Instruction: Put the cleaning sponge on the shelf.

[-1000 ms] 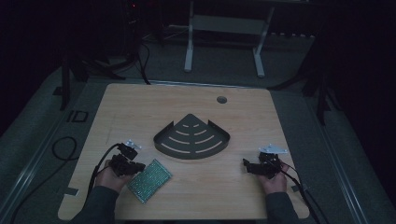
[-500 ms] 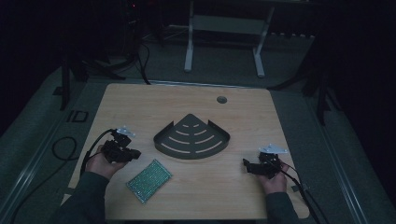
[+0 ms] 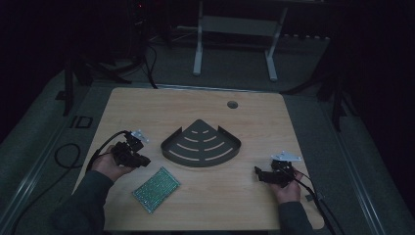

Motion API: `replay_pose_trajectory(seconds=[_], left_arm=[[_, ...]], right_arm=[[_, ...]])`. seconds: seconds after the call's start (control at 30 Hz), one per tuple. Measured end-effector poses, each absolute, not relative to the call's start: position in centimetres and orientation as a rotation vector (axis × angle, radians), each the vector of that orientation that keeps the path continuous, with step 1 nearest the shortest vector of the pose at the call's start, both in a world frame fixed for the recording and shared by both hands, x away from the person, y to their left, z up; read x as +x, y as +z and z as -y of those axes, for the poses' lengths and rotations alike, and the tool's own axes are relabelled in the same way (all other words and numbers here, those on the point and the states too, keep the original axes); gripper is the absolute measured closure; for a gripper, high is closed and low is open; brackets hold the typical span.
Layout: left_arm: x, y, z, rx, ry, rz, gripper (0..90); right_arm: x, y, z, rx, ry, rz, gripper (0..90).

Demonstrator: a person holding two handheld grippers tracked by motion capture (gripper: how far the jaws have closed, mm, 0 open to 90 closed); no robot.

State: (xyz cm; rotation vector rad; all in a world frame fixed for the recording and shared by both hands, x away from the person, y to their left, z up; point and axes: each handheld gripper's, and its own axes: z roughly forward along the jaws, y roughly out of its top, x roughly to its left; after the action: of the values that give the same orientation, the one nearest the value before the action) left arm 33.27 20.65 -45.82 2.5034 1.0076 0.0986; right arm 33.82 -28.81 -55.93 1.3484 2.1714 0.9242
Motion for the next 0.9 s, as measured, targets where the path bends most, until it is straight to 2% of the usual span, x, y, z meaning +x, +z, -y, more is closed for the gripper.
replay_pose_trajectory(seconds=[0.67,0.9], left_arm=[[34.7,-48.1,-19.6,2.621,-0.155,-1.006,81.9],[34.9,-48.5,-19.9,2.568,-0.188,-1.053,80.5]], right_arm=[[33.8,-55.9,28.8,1.347,0.924,-2.172,14.4],[33.8,-55.9,28.8,1.347,0.924,-2.172,14.3]])
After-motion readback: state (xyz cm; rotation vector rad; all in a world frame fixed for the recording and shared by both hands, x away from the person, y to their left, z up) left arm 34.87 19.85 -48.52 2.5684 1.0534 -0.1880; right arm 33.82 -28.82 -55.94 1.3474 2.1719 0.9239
